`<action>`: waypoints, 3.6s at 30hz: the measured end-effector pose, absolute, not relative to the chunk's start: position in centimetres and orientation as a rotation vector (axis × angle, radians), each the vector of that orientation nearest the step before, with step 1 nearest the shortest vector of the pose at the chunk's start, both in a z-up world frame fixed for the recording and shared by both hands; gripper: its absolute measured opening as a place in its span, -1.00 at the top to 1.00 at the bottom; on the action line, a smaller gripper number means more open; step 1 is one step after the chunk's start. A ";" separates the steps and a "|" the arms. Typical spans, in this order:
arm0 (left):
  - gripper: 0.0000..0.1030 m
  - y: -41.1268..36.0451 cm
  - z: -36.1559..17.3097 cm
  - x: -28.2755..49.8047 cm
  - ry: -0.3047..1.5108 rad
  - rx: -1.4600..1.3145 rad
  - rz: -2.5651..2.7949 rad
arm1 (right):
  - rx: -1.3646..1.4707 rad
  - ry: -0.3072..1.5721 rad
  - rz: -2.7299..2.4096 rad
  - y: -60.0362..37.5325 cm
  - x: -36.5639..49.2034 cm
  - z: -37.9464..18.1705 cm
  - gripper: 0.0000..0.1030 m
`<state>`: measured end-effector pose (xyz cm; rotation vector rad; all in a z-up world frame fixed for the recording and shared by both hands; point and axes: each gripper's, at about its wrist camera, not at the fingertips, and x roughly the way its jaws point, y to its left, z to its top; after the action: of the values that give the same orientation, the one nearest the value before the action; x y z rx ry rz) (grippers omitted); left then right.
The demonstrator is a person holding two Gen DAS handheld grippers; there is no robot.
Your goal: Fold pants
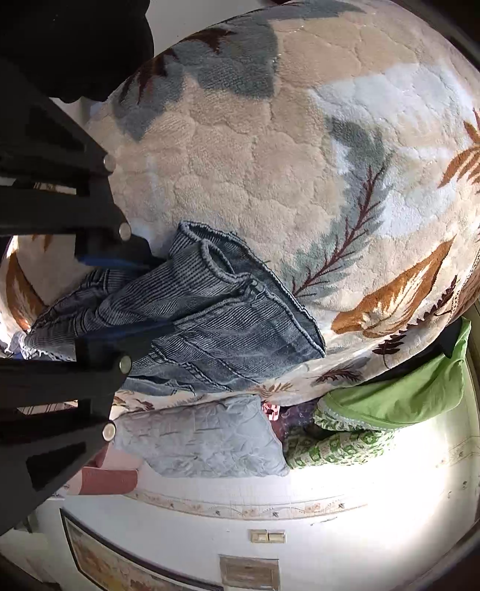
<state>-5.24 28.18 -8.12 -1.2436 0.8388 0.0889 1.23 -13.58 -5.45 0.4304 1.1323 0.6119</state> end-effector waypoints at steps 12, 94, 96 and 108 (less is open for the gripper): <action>0.84 22.9 -0.3 -3.7 0.744 -0.820 0.078 | 0.506 1.115 0.637 -14.5 1.2 -6.0 -0.32; -0.21 2.8 -2.3 -1.2 0.935 -0.292 -0.203 | 1.160 0.943 0.497 -33.5 -4.4 -7.5 -0.18; -0.21 2.3 -2.4 -1.1 0.938 -0.277 -0.212 | 1.154 0.917 0.508 -33.3 -4.2 -6.3 -0.19; -0.43 2.4 -4.2 -0.9 0.958 -0.297 -0.171 | 1.095 0.997 0.450 -30.5 -1.6 -7.4 -0.20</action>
<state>-0.88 2.43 -4.17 -0.2972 0.9579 -0.1706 -1.64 -30.47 -7.38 1.0954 0.9967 0.4502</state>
